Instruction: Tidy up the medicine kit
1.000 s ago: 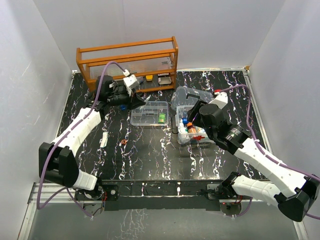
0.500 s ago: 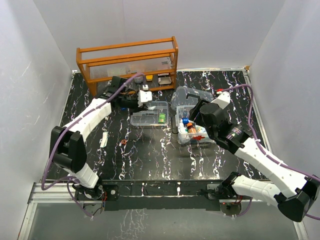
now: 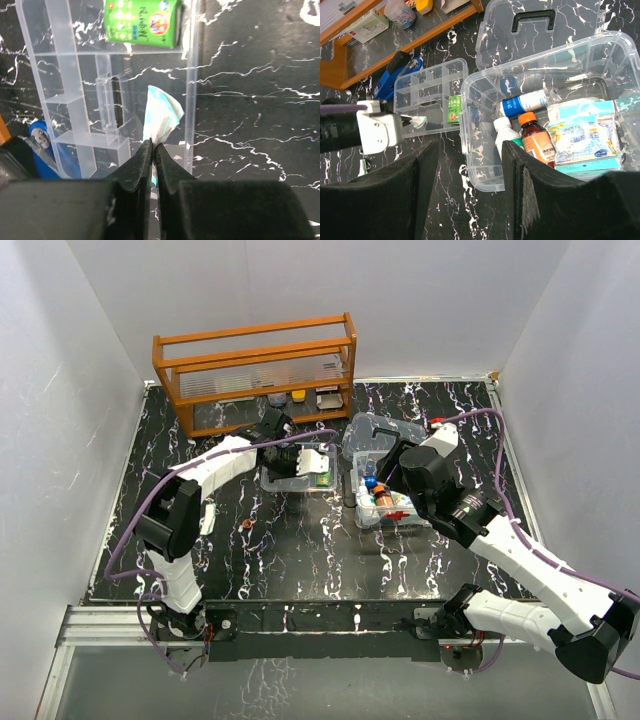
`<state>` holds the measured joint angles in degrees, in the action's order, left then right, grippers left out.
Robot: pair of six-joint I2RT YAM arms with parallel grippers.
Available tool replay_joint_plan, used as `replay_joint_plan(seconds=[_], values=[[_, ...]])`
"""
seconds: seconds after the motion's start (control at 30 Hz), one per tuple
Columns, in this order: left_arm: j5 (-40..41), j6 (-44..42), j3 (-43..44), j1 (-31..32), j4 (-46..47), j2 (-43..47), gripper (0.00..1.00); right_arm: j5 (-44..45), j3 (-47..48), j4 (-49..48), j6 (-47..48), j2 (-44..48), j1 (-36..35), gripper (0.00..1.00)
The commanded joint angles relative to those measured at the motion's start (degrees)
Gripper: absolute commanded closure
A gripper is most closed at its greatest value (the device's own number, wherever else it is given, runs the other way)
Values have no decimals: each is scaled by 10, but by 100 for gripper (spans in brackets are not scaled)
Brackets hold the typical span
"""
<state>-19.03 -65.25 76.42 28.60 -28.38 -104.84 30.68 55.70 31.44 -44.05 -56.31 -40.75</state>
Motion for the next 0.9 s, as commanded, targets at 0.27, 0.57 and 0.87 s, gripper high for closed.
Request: replay_joint_plan(seconds=[0.27,0.57,0.87], values=[[39,54,65,3,0,-53,88,-5,10,-37,-5,2,2,48],[21,80,95,2,-15,-33,75,-20,-2,-44,-14,11,3,48],[10,147,94,-17,-35,26,76,-24,-4,-45,-14,18,3,48]])
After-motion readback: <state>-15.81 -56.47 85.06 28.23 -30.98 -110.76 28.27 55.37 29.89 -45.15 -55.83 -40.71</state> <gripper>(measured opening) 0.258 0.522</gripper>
